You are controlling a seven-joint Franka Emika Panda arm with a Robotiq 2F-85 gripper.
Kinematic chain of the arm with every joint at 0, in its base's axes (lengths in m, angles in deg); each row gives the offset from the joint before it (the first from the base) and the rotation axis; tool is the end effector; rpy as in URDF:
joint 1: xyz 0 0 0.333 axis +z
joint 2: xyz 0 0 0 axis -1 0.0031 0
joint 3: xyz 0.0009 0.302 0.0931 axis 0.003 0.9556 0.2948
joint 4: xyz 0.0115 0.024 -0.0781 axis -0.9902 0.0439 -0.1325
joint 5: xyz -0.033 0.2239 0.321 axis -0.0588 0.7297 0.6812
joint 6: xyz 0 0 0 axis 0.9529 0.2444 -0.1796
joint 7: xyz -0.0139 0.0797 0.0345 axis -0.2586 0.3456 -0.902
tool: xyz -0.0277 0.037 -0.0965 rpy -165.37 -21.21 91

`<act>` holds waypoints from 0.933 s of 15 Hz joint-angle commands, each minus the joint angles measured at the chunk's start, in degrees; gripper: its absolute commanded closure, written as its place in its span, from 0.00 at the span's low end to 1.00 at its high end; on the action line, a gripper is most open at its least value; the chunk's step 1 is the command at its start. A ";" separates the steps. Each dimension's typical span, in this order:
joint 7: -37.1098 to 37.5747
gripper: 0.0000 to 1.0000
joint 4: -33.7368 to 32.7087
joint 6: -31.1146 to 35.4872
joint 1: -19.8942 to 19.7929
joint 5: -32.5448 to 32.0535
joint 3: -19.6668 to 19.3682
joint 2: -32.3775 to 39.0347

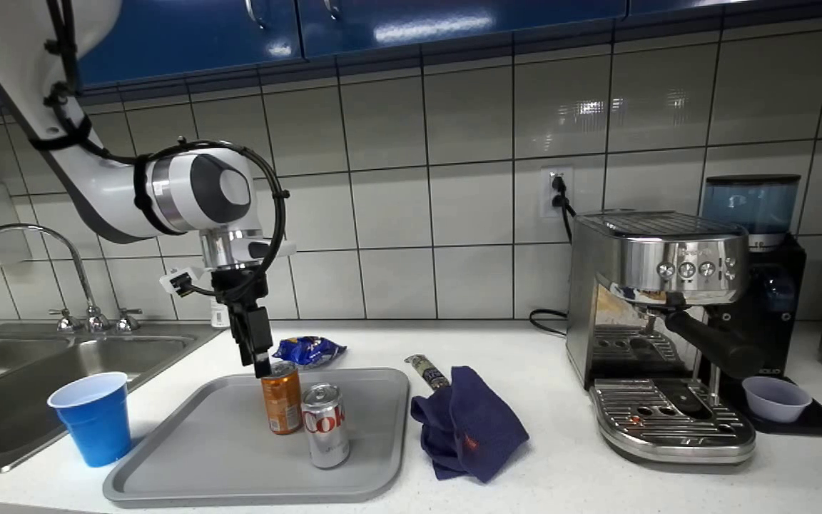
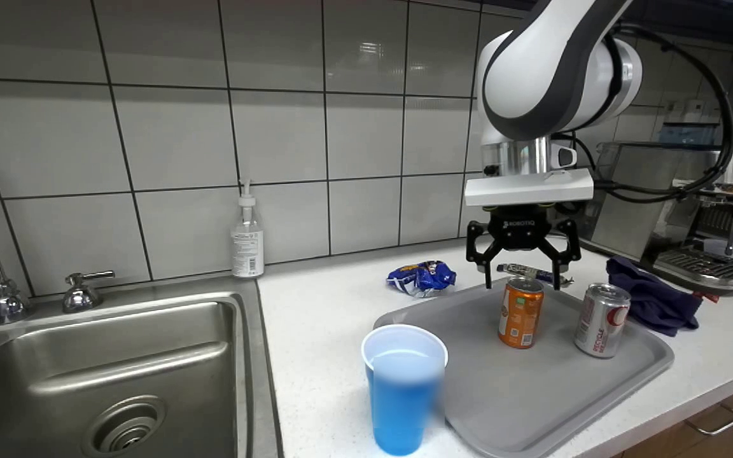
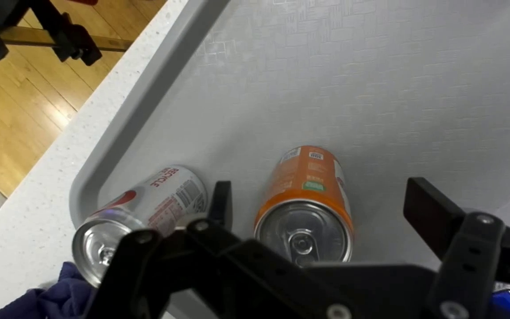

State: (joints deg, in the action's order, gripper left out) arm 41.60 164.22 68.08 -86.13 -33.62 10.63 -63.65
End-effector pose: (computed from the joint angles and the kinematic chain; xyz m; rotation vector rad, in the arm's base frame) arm 0.4752 0.0523 0.2331 2.8313 -0.9351 -0.1556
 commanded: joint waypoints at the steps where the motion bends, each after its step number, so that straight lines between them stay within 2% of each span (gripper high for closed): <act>1: 0.47 0.00 -0.01 1.14 0.98 -0.56 -1.54 1.11; 14: 0.80 0.00 -2.75 3.31 2.09 -0.05 -4.49 6.44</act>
State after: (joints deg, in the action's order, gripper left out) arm 41.63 162.87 70.77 -85.23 -33.64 7.19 -58.15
